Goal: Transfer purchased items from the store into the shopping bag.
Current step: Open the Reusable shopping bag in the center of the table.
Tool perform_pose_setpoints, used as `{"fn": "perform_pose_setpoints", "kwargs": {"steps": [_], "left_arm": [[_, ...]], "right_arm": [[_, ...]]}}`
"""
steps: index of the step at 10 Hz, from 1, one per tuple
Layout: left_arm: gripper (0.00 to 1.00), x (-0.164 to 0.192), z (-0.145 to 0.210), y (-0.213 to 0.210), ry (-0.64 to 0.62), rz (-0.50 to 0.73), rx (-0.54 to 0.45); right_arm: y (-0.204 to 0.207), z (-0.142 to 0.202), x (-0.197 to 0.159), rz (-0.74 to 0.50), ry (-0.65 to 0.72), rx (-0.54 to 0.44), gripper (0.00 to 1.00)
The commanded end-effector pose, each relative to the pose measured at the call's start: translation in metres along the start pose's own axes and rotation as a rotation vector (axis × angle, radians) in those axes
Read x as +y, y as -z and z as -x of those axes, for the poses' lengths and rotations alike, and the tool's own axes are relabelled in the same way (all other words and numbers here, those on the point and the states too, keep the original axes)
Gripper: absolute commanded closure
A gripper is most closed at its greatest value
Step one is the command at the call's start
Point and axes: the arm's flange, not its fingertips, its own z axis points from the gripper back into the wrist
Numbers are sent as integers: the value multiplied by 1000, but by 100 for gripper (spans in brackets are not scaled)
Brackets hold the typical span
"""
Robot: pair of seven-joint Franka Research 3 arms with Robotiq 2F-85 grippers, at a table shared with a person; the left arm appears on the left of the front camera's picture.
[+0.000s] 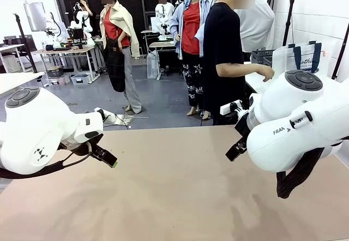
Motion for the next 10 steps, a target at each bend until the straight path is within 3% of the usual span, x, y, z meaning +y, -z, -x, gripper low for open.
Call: {"fn": "perform_pose_setpoints", "kwargs": {"steps": [1, 10], "left_arm": [[0, 2, 0, 0, -3, 0, 0], [0, 2, 0, 0, -3, 0, 0]], "right_arm": [[0, 0, 0, 0, 0, 0, 0], [0, 0, 0, 0, 0, 0, 0]]}}
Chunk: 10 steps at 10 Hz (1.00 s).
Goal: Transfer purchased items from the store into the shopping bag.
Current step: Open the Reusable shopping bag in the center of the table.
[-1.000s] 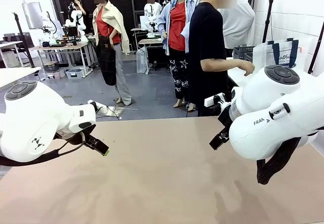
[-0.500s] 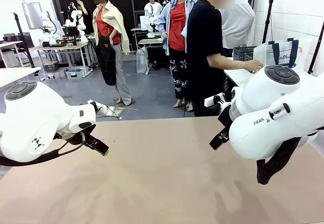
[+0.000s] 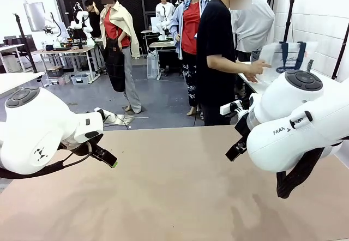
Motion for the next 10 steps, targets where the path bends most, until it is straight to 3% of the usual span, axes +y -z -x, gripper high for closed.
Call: {"fn": "perform_pose_setpoints", "kwargs": {"steps": [1, 8, 9, 10], "left_arm": [[0, 2, 0, 0, -3, 0, 0], [0, 0, 0, 0, 0, 0, 0], [0, 16, 6, 11, -69, 42, 4], [0, 0, 0, 0, 1, 0, 0]], "right_arm": [[0, 0, 0, 0, 0, 0, 0], [0, 0, 0, 0, 0, 0, 0], [0, 0, 0, 0, 0, 0, 0], [0, 0, 0, 0, 0, 0, 0]]}}
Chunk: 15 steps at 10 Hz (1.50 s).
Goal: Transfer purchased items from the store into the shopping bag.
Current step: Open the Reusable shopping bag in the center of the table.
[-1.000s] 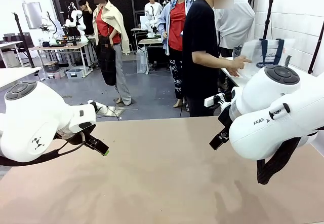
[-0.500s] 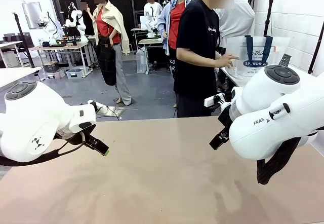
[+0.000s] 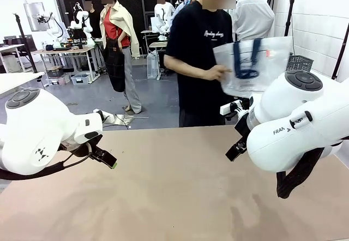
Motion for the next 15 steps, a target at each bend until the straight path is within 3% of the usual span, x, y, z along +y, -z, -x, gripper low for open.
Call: {"fn": "perform_pose_setpoints", "kwargs": {"steps": [1, 15], "left_arm": [[0, -3, -3, -5, 29, -8, -10], [0, -3, -3, -5, 29, -8, -10]], "right_arm": [[0, 0, 0, 0, 0, 0, 0], [0, 0, 0, 0, 0, 0, 0]]}}
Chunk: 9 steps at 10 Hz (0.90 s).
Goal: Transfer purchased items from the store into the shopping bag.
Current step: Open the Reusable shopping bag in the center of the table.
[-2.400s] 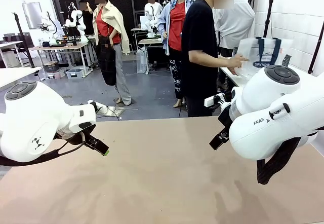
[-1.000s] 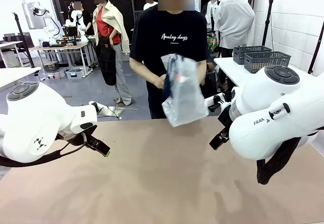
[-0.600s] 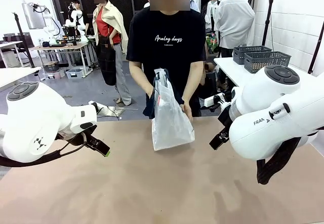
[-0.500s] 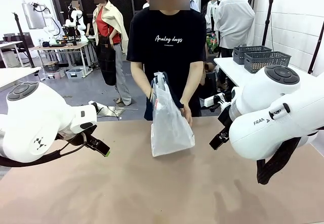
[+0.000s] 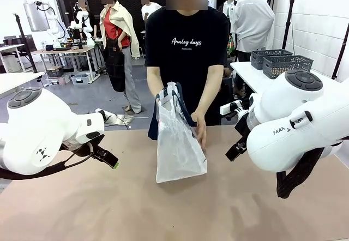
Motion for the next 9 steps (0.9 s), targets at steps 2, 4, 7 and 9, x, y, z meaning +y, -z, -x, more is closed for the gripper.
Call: {"fn": "perform_pose_setpoints", "kwargs": {"steps": [2, 4, 7, 9], "left_arm": [[0, 2, 0, -3, 11, -7, -5], [0, 2, 0, -3, 11, -7, -5], [0, 2, 0, -3, 11, -7, -5], [0, 2, 0, -3, 11, -7, -5]], "right_arm": [[0, 0, 0, 0, 0, 0, 0], [0, 0, 0, 0, 0, 0, 0], [0, 0, 0, 0, 0, 0, 0], [0, 0, 0, 0, 0, 0, 0]]}}
